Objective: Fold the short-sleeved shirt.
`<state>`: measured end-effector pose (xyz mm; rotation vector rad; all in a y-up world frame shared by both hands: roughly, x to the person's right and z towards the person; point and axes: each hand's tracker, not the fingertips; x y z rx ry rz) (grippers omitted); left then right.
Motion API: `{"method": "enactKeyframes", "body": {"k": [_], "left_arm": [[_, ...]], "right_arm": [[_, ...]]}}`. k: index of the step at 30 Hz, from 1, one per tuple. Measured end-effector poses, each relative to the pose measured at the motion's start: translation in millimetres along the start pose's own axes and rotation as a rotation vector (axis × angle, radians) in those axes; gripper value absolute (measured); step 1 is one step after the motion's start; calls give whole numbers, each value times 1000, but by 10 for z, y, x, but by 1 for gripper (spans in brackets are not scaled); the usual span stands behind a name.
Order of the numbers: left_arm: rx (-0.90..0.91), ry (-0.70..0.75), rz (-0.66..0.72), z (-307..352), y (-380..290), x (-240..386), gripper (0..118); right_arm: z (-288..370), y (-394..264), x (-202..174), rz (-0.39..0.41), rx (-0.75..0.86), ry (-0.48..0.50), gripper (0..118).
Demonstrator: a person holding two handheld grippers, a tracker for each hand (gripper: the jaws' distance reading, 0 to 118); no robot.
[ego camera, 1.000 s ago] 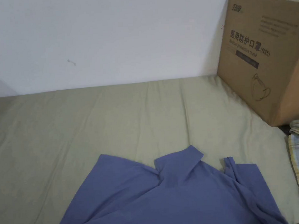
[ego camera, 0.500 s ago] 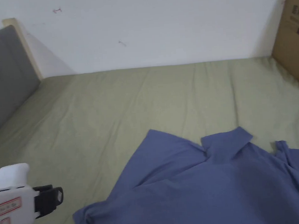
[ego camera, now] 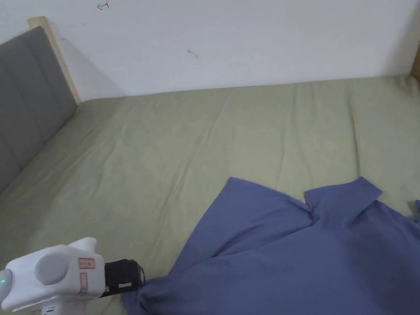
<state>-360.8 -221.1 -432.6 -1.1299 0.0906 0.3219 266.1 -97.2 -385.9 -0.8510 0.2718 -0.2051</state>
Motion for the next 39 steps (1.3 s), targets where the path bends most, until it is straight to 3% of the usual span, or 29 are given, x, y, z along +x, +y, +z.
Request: {"method": "enactKeyframes", "body": {"k": [4, 5, 7, 8, 9, 13, 18, 21, 24, 27, 28, 30, 32, 35, 36, 38, 39], "left_arm": [[-94, 77, -100, -311, 70, 37, 114], [-119, 75, -141, -362, 58, 93, 106], [-105, 79, -237, -405, -97, 324, 71], [-38, 130, -316, -314, -152, 454, 30], [14, 96, -371, -220, -189, 531, 0], [97, -75, -395, 186, -303, 690, 0], [224, -61, -325, 464, -226, 587, 0], [216, -81, -284, 549, -151, 546, 0], [231, -97, -278, 667, -231, 614, 0], [233, -92, -285, 669, -237, 621, 0], [226, -102, -280, 665, -236, 635, 0], [223, -102, -283, 643, -243, 644, 0], [220, -90, -282, 618, -225, 654, 0], [205, -88, -268, 571, -181, 632, 0], [206, -81, -267, 558, -164, 622, 0], [199, -78, -258, 532, -146, 597, 0], [196, -79, -253, 527, -135, 584, 0]], "right_arm": [[-86, -4, 84, -30, -25, -2, 0], [-106, -5, 92, -36, -30, -1, 0], [-145, 2, 101, -40, -38, -4, 0], [-162, 3, 94, -34, -43, -9, 0], [-178, 5, 87, -24, -48, -16, 0], [-301, 35, 96, 6, -72, -30, 0], [-576, 207, 212, -23, -97, 14, 0], [-908, 477, 324, -29, -136, 103, 0], [-1406, 845, 377, -2, -187, 19, 0], [-1978, 1174, 447, 30, -244, 19, 2], [-2153, 1253, 468, 54, -269, -8, 23], [-2495, 1362, 508, 109, -280, -116, 118], [-2739, 1431, 589, 135, -287, -125, 113], [-3075, 1374, 765, 155, -447, -211, 110], [-3149, 1335, 811, 170, -493, -221, 99], [-3173, 1261, 818, 210, -519, -209, 94], [-3088, 1285, 743, 227, -483, -207, 81]]}}
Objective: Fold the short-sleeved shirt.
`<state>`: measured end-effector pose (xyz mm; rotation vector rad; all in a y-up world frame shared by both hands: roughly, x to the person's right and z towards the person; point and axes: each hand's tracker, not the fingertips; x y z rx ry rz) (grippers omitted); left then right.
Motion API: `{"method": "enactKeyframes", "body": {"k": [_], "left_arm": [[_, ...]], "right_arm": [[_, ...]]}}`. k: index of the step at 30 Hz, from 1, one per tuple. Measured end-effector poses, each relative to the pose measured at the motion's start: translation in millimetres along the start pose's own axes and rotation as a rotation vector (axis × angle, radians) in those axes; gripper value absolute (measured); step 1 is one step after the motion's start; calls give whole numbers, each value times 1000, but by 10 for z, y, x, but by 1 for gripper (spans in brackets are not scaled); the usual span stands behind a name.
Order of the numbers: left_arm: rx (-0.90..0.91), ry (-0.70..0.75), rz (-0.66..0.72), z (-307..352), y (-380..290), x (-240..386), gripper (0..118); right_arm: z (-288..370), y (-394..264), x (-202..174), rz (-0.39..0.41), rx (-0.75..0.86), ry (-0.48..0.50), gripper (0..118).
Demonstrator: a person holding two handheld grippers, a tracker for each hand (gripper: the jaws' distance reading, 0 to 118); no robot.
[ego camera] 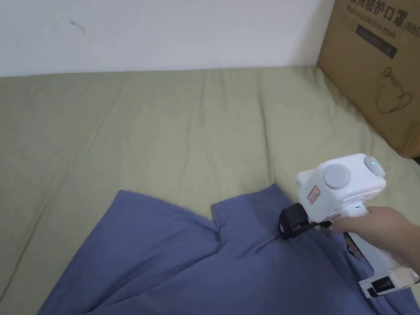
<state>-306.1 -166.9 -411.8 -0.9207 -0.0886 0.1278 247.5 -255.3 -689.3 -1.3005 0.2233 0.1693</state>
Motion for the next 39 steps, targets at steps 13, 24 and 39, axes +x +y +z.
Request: {"method": "enactKeyframes", "body": {"k": [13, 24, 39], "left_arm": [[57, -73, -1, 219, 69, 87, 0], [297, -176, -26, 1065, 1167, 302, 0], [471, -112, -134, 1862, 2868, 675, 0]], "right_arm": [[1285, -442, -78, -8, 308, 189, 0], [3291, -1083, 86, -116, 638, 127, 0], [5158, -377, 324, -167, 939, 12, 0]]}}
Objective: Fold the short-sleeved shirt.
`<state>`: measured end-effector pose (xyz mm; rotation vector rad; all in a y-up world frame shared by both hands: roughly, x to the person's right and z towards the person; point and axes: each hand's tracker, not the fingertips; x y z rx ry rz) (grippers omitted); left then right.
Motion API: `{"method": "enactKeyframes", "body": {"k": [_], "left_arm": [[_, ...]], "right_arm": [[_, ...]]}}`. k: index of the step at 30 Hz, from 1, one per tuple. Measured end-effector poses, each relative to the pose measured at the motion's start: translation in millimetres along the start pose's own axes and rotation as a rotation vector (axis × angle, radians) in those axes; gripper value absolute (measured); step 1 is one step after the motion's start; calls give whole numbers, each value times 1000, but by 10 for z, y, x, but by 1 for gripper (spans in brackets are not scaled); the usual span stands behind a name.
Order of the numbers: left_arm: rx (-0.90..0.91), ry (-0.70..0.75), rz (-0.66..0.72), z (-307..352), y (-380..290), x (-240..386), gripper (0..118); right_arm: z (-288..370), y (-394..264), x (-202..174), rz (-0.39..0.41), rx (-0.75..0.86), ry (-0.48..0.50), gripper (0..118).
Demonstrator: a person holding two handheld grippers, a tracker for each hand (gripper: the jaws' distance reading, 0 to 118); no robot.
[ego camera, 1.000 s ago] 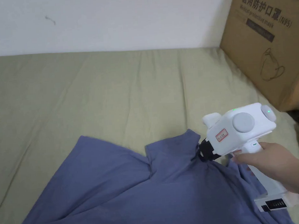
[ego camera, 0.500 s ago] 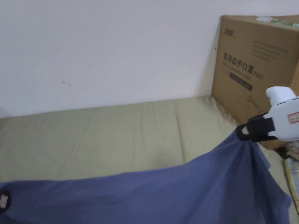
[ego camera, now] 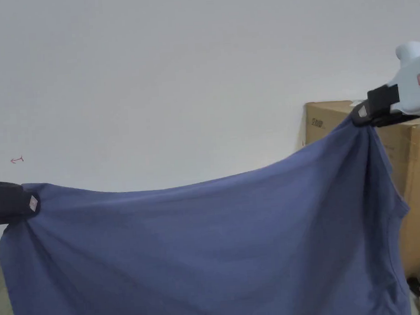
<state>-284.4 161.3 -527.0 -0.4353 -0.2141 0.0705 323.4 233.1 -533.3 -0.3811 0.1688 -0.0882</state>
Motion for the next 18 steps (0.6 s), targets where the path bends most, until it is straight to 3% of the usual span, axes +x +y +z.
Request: {"method": "enactKeyframes", "body": {"k": [10, 18], "left_arm": [[104, 41, 97, -712, 721, -217, 0], [165, 110, 65, -1393, 1140, -285, 0]], "right_arm": [[-981, 899, 18, -9, 49, -69, 0], [-1674, 1313, -76, 60, 87, -145, 0]]}}
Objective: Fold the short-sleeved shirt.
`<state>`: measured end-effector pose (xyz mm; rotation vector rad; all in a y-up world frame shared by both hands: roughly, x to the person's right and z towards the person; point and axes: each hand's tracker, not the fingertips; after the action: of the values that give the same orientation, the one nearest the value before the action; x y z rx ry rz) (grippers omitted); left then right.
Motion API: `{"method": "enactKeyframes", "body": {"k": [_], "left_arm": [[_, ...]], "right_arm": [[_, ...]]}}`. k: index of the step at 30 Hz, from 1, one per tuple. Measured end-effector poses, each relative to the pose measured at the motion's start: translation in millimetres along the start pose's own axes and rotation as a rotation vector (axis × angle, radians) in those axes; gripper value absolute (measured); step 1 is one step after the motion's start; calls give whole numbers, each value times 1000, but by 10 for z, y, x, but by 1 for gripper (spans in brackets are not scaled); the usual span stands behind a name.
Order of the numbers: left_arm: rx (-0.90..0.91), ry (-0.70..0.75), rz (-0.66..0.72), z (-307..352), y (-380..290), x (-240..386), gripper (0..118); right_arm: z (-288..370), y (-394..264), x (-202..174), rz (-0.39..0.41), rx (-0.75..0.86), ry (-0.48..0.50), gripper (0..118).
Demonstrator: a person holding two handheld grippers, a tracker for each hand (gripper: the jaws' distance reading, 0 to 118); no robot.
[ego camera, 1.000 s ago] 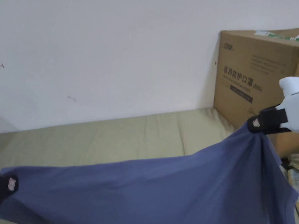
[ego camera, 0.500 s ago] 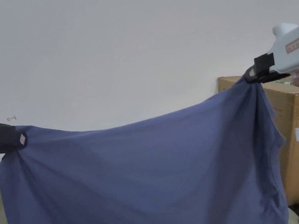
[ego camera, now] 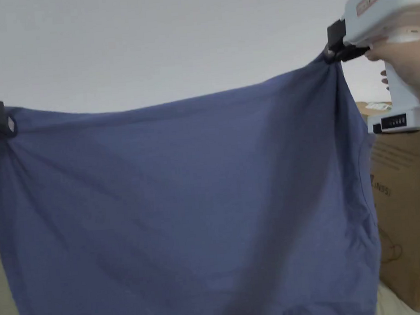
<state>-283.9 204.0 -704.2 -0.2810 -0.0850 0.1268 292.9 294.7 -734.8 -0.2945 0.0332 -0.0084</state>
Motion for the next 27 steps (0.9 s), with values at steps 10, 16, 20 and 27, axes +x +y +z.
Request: {"method": "enactKeyframes", "body": {"k": [10, 16, 20, 27], "left_arm": [[-141, 49, 13, -866, -941, -82, 0], [-471, 35, 111, -1057, -2608, -293, 0], [-675, 58, 88, -816, -3624, -426, 0], [-826, 13, 80, 59, -4482, -547, 0]], "right_arm": [[-922, -1198, 39, -17, -102, -14, 0], [-1196, -3436, 199, -125, -531, 19, 0], [-892, -4686, 250, -80, -740, 6, 0], [37, -5561, 380, -30, -866, 64, 0]]}}
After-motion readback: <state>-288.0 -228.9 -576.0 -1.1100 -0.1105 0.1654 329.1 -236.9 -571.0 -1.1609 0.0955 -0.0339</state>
